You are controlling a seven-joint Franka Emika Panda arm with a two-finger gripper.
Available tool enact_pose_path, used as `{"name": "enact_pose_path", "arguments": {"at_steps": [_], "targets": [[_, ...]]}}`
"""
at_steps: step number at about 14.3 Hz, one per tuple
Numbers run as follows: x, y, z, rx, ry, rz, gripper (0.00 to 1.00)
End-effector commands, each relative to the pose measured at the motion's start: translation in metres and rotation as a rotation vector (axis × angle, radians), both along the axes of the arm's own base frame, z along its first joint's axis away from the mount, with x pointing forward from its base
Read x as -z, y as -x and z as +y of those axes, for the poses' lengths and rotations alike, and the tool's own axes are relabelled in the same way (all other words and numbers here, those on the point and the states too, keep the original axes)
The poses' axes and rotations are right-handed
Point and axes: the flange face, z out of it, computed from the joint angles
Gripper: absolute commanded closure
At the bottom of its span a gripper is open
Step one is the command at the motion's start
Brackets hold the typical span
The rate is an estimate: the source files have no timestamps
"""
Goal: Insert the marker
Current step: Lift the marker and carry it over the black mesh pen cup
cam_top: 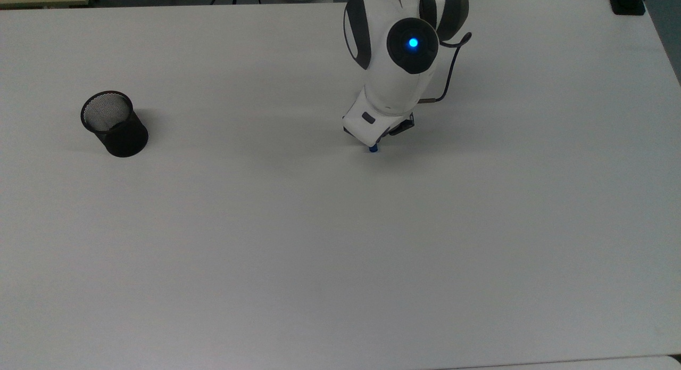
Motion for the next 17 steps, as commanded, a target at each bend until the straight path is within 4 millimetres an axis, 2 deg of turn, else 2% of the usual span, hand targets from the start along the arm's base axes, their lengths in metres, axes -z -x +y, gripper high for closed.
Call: {"name": "enact_pose_path", "arguments": {"at_steps": [1,5,8,9,10,11,12,14,17], "targets": [[-0.064,-0.029,-0.06,0.106,-0.03,-0.125,0.99],[-0.132,-0.045,-0.157,0.222,-0.022,-0.281,0.98],[-0.16,-0.048,-0.234,0.272,-0.009,-0.389,0.98],[-0.169,-0.047,-0.275,0.288,0.0,-0.437,0.98],[-0.171,-0.044,-0.298,0.289,0.009,-0.449,0.98],[-0.173,-0.04,-0.335,0.294,0.026,-0.478,0.98],[-0.176,-0.036,-0.359,0.301,0.034,-0.508,0.98],[-0.176,-0.027,-0.395,0.308,0.055,-0.537,0.98],[-0.172,-0.013,-0.436,0.295,0.079,-0.541,0.98]]}}
